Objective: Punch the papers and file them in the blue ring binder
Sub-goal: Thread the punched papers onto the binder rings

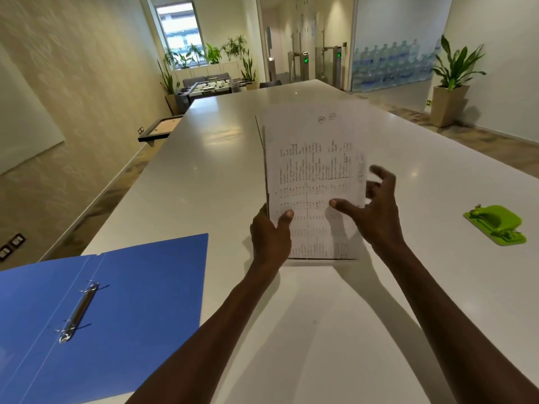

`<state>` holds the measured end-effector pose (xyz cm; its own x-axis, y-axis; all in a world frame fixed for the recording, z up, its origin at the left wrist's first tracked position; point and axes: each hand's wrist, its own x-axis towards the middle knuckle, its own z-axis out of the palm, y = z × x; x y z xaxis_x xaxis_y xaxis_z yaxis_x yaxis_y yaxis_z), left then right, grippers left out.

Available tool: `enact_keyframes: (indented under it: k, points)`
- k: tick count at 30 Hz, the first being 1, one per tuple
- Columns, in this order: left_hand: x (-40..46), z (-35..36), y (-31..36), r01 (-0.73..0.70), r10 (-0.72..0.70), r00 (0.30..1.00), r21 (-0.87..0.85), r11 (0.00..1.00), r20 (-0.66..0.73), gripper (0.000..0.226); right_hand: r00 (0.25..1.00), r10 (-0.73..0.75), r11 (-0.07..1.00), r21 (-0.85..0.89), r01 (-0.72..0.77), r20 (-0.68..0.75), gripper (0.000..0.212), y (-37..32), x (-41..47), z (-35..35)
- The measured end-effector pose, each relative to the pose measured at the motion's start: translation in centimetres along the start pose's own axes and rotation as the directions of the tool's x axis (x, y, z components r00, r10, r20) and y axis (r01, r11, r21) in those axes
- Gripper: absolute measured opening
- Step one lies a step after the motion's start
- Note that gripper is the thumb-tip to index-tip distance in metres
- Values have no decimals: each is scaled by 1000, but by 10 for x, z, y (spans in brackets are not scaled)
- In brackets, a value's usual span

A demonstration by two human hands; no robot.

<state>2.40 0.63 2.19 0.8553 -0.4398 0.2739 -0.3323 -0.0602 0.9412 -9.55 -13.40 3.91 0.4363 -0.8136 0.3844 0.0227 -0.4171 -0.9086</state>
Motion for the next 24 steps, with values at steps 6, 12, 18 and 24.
enact_keyframes:
  k: [6,12,18,24]
  points:
    - [31,-13,27,-227,236,971,442,868,34,13,914,-395,760,-527,380,89,99,-20,-4,4]
    - [43,-20,57,-445,428,875,728,522,228,8,571,-732,189,-693,696,373,70,-65,11,8]
    - [39,-14,69,-547,412,800,812,203,436,17,769,-461,258,-762,594,443,13,-69,-1,24]
    - [41,-19,61,-505,646,716,835,217,265,69,884,-396,424,-804,417,249,9,-54,0,18]
